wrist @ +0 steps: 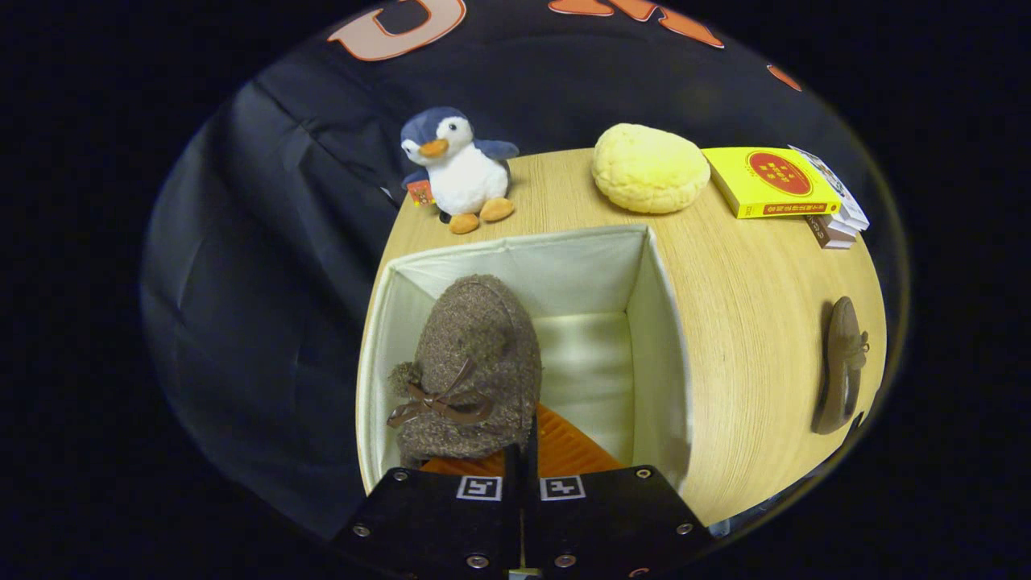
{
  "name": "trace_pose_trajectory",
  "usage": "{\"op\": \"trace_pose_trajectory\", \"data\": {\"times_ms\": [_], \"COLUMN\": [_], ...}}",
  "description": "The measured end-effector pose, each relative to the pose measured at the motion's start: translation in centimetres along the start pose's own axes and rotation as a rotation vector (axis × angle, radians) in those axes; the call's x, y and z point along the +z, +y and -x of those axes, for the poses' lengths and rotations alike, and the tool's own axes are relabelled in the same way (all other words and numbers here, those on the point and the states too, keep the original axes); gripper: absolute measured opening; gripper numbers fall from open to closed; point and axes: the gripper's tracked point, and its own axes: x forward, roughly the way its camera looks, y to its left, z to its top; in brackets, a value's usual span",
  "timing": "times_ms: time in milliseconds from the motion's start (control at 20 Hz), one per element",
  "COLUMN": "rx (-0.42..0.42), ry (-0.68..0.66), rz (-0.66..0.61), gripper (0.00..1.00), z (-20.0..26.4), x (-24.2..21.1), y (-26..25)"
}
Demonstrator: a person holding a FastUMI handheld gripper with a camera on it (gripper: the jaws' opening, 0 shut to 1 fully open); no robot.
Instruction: Open the storage box then place both shoes into the box .Put the left shoe in first, then the right shoe, with the right side of both shoes facing outward in a uniform manner.
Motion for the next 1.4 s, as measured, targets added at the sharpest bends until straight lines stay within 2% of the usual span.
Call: {"op": "trace_pose_trajectory", "data": {"times_ms": [350,400,450,550,600,650,750,800,1050,1200,1400], "rx": [-0.043,-0.03,-0.028,0.032,0.068,0.1,0.199,0.23,0.352,0.334,0.21], "ry": [0.089,0.114,0.153,0.16,0.143,0.133,0.098,0.076,-0.075,-0.169,-0.23], "rz": [-0.019,-0.011,-0.002,0.016,0.017,0.016,0.008,0.012,0.043,0.055,0.059], "gripper": [0.05,0.08,0.16,0.29,0.47,0.54,0.61,0.67,0.79,0.86,0.91], "z": [-5.2,-5.5,-5.6,-4.7,-3.7,-2.6,0.5,2.3,11.3,15.3,16.6], "x": [-2.0,-2.7,-3.7,-3.7,-3.3,-2.9,-1.7,-1.1,2.3,3.9,4.4], "y": [1.1,1.5,1.6,2.5,3.0,3.3,4.4,4.4,2.5,-2.0,-11.9]}}
